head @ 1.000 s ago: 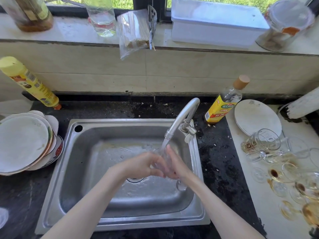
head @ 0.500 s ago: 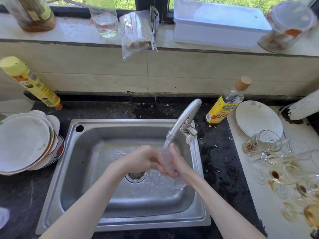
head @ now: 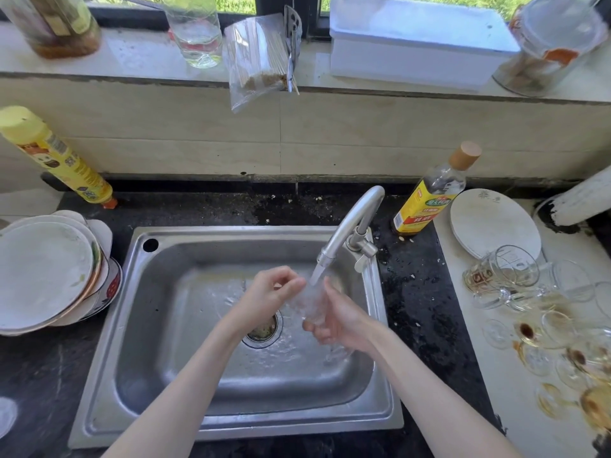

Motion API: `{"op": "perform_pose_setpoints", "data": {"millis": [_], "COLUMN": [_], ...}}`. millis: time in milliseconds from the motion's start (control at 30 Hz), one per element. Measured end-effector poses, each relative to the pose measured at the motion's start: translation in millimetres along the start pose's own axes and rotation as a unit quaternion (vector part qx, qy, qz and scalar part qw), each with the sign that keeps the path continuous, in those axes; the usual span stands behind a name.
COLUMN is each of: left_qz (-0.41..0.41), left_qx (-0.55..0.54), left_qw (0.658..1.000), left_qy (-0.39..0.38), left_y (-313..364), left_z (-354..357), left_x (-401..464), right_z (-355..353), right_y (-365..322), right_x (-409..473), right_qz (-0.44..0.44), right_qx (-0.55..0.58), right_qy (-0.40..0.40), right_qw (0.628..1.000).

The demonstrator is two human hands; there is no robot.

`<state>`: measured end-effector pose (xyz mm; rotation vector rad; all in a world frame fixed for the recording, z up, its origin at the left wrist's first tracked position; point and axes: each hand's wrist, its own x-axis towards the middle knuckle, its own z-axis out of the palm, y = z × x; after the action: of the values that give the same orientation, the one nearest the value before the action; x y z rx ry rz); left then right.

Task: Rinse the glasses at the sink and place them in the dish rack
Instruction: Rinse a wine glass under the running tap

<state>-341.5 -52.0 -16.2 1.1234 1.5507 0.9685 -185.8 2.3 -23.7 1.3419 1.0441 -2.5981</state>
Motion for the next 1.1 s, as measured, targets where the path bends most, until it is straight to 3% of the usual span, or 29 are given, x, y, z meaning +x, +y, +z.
{"op": "perform_pose_setpoints", "data": {"millis": [100, 200, 333, 500, 700, 800, 933, 1100], "left_qz": [-0.028, -0.051, -0.110, -0.166, -0.219, -0.269, -0.331, -0.339], "left_qx": [-0.047, -0.085, -0.139, -0.189, -0.277, -0.346, -0.414, -0.475], "left_qw": [0.998, 0.993, 0.979, 0.954, 0.907, 0.862, 0.814, 0.781], "left_qy": [0.020, 0.063, 0.099, 0.160, 0.228, 0.256, 0.238, 0.222], "left_y": [-5.2, -1.9, -7.0, -9.7, -18.8, -27.3, -39.2, -43.2], "left_z": [5.4, 10.3, 9.9, 7.3, -8.6, -14.9, -12.3, -9.6], "left_x": [0.0, 5.1, 13.6, 16.8, 17.5, 14.9, 7.6, 1.9], "right_z": [-1.8, -8.8, -6.0, 7.3, 11.8, 11.2, 11.6, 7.3], "right_y": [-0.3, -4.5, -11.9, -15.4, -26.0, -27.2, -20.5, -14.3], "right_x": [-3.4, -13.1, -21.8, -15.4, -11.6, -12.2, -11.1, -12.0], "right_qz": [0.013, 0.009, 0.002, 0.031, -0.015, -0.069, -0.086, -0.084], "right_qx": [0.043, 0.006, -0.098, -0.021, 0.071, 0.146, 0.141, 0.189], "right_qy": [-0.051, -0.075, -0.010, 0.078, 0.072, 0.045, 0.011, 0.025], "right_qw": [0.998, 0.997, 0.995, 0.996, 0.995, 0.986, 0.986, 0.978]}}
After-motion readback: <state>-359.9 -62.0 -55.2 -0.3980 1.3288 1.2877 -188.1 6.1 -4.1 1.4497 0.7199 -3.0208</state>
